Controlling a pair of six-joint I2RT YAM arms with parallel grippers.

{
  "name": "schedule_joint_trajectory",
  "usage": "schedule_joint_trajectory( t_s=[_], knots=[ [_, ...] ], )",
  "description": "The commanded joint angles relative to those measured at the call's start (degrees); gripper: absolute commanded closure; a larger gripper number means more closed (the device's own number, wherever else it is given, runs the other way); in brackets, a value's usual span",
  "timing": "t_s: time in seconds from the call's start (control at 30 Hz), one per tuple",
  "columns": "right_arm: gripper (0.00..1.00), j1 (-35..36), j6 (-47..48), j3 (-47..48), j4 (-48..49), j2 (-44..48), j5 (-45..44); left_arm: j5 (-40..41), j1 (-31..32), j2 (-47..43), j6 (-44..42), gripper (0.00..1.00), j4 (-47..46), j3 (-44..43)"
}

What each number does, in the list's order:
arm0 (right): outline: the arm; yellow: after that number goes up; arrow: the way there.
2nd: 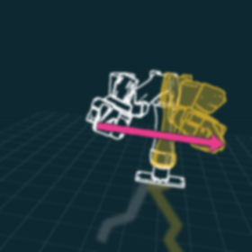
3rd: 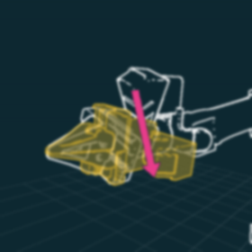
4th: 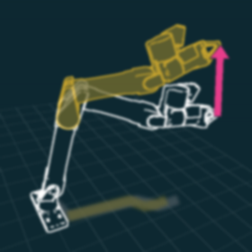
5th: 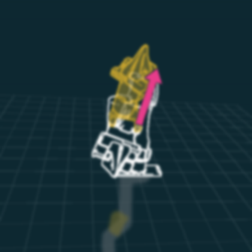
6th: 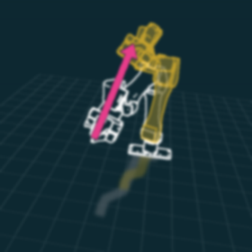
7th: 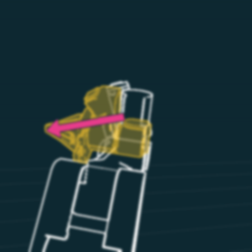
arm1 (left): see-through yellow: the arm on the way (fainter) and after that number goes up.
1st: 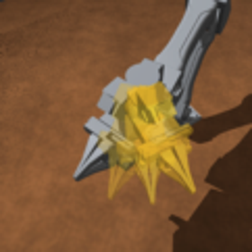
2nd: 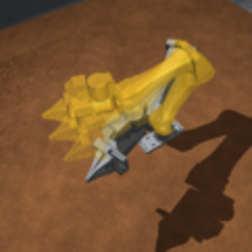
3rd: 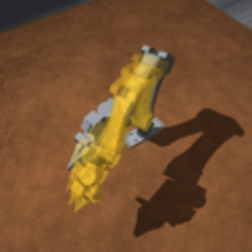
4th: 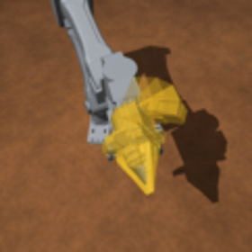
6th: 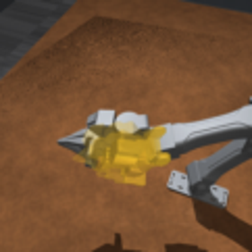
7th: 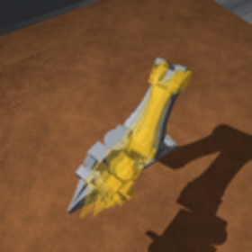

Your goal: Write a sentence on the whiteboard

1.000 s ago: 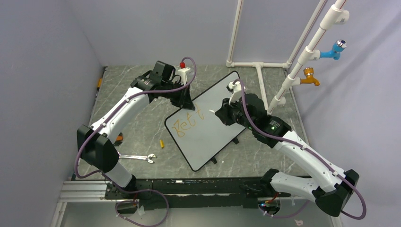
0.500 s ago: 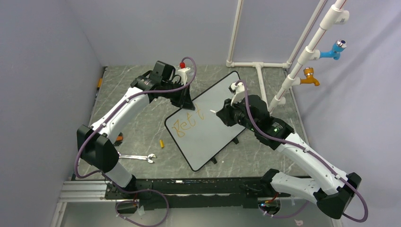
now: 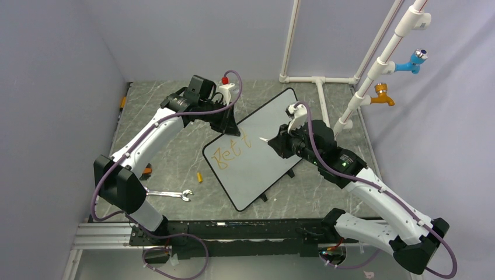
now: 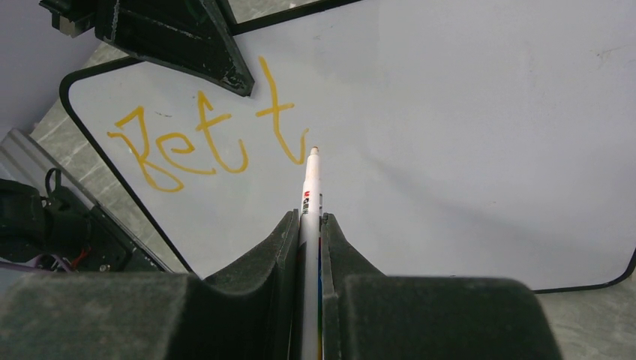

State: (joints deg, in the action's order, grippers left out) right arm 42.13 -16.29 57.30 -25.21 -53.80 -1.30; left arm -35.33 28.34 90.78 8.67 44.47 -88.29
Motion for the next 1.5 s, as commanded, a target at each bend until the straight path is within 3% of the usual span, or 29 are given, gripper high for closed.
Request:
schedule_joint_trajectory(
  t_s=[0.0,0.87,1.47],
  knots=[
    [1.0,-0.12,-1.21,-0.79,1.88,1.38,1.03,11.34,-0.52,-1.84,-6.81,1.0,-0.8,-0.8],
    [1.0,-0.13,-0.38,0.23,5.16,-0.92,4.37,11.92,0.48,-2.79,-7.27,1.0,-1.46,0.81],
    [1.0,-0.11,-1.12,0.13,10.31,-7.0,-0.26,12.19,0.4,-2.89,-7.53,1.0,-1.76,1.55]
  ],
)
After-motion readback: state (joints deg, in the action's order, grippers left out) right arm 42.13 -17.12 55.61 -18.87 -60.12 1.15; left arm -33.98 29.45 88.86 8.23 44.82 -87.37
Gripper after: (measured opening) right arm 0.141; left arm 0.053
